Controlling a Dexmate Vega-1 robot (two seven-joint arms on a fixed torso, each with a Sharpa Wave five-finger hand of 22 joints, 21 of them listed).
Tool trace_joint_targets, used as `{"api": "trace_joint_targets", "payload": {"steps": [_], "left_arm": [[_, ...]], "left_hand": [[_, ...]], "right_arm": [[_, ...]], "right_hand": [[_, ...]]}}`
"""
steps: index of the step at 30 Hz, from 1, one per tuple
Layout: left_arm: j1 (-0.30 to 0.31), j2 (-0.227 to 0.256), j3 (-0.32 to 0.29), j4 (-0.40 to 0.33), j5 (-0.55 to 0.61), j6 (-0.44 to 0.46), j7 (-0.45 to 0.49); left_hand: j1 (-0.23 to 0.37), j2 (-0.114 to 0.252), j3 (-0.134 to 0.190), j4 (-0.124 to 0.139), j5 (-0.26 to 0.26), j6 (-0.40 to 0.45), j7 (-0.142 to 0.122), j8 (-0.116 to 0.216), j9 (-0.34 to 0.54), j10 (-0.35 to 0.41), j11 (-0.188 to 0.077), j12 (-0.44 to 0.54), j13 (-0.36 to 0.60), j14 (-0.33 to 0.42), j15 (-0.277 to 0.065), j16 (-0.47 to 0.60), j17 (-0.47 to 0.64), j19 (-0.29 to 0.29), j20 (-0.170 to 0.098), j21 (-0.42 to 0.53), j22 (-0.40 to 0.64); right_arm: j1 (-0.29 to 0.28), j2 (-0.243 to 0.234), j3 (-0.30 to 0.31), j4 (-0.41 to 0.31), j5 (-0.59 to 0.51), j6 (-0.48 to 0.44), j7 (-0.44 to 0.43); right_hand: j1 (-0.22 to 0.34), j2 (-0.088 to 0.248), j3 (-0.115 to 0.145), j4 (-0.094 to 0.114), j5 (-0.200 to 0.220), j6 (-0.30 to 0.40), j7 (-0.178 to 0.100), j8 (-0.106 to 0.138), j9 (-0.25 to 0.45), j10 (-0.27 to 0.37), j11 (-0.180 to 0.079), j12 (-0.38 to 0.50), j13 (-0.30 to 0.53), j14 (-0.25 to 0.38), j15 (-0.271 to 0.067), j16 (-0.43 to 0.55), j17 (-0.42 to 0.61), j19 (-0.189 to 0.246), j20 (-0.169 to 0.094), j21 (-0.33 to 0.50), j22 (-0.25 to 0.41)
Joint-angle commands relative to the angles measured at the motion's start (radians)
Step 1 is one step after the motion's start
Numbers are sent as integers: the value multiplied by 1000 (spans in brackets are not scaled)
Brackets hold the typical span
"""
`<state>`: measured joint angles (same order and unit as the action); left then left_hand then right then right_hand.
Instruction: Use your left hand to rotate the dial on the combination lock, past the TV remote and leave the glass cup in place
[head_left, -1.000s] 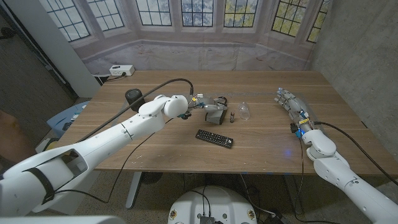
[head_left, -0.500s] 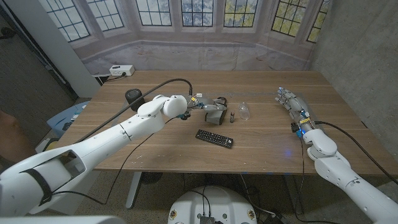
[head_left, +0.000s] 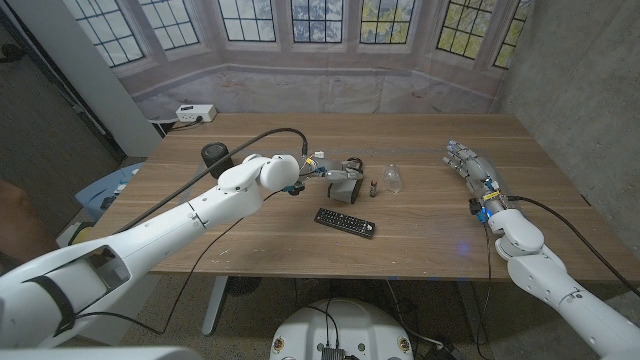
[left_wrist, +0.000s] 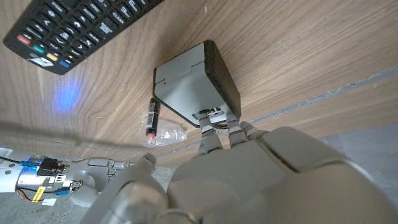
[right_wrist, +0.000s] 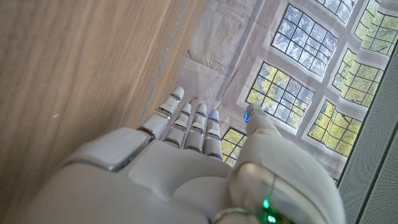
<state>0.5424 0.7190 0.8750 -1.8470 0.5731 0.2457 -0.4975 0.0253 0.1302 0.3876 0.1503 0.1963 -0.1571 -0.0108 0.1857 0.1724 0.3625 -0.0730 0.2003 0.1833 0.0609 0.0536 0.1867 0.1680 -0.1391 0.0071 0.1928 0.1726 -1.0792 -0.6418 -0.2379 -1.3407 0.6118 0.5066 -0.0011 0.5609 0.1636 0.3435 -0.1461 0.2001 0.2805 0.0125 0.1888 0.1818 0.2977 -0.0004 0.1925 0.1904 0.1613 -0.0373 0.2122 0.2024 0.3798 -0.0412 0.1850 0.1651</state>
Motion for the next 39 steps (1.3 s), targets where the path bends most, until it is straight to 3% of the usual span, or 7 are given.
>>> {"api": "trace_joint_targets", "payload": {"steps": [1,13,39], "left_arm": [[11,23,-17,-64,24,12,2],[25,45,-45,-106,46,-1,10],[40,58,-90,-111,35,-38,18]], "left_hand": [[5,-4,5,0,3,4,2,2,2,33,26,6,4,5,2,1,2,1,2,1,-1],[8,-5,7,-3,3,7,3,2,2,33,26,5,4,6,3,0,2,4,2,0,-2],[18,-6,14,-11,3,14,3,3,2,34,22,3,4,10,1,-2,1,8,2,-1,-2]], "right_arm": [[-14,-4,4,-23,-9,5,-7],[-9,-1,-2,-39,-22,-2,-18],[1,5,-18,-62,-48,-27,-44]], "right_hand": [[5,2,1,8,3,6,0,3,2,7,3,4,3,1,-20,2,1,12,-13,6,4],[4,2,1,8,3,6,0,3,2,7,4,4,3,1,-20,2,2,12,-14,6,4],[3,2,1,8,3,7,-1,3,2,6,2,3,3,1,-20,3,1,13,-13,6,4]]}}
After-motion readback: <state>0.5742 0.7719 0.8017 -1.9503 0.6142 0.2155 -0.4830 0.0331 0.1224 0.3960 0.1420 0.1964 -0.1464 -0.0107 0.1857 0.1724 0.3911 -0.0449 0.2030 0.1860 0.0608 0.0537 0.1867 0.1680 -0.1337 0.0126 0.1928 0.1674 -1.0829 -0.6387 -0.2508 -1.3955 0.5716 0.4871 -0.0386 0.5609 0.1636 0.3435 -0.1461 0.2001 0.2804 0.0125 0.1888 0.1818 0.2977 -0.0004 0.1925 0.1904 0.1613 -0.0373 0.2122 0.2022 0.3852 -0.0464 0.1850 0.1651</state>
